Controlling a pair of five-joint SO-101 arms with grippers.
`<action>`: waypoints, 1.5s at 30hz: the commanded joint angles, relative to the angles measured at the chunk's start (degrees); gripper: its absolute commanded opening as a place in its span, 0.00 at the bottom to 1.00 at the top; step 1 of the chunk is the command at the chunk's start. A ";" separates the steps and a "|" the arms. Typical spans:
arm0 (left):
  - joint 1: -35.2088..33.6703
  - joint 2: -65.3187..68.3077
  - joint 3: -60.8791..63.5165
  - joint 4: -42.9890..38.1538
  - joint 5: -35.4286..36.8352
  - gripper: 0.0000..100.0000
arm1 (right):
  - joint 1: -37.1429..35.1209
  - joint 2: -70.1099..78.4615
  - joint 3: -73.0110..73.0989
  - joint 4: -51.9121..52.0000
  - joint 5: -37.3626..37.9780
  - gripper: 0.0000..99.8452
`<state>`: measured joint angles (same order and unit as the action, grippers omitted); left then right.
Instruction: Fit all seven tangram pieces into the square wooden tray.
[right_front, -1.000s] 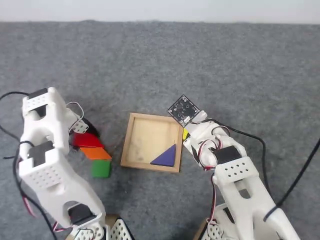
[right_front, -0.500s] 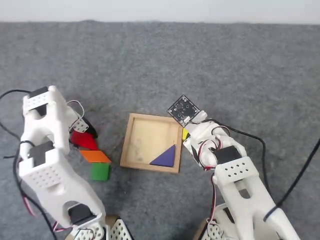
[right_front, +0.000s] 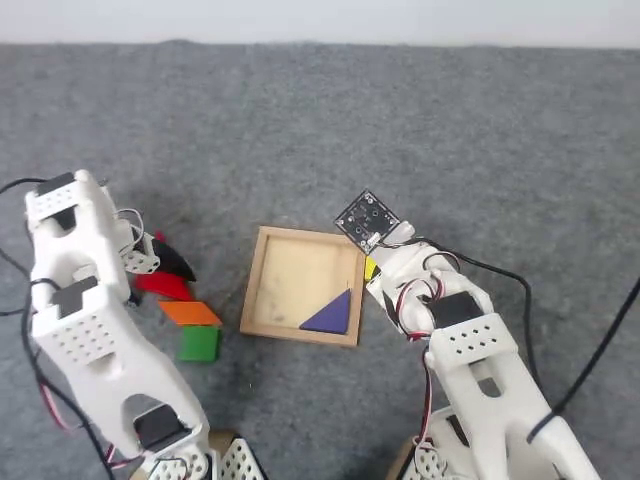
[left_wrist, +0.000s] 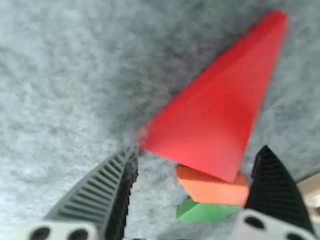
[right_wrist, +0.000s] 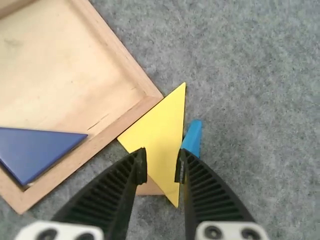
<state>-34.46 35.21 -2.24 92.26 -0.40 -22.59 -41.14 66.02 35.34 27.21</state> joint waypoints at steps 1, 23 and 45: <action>-0.18 1.05 -2.59 -1.14 -5.54 0.35 | -0.40 -2.42 -1.41 -1.10 0.70 0.10; -1.85 0.97 -6.64 2.64 -11.43 0.35 | -0.40 -2.42 -1.41 -1.19 0.79 0.10; 1.58 0.97 -5.05 -2.81 0.09 0.26 | -1.54 -2.51 -0.79 -1.36 0.88 0.10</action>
<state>-34.29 37.05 -7.34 91.30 -0.92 -23.74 -41.14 66.02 35.34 27.47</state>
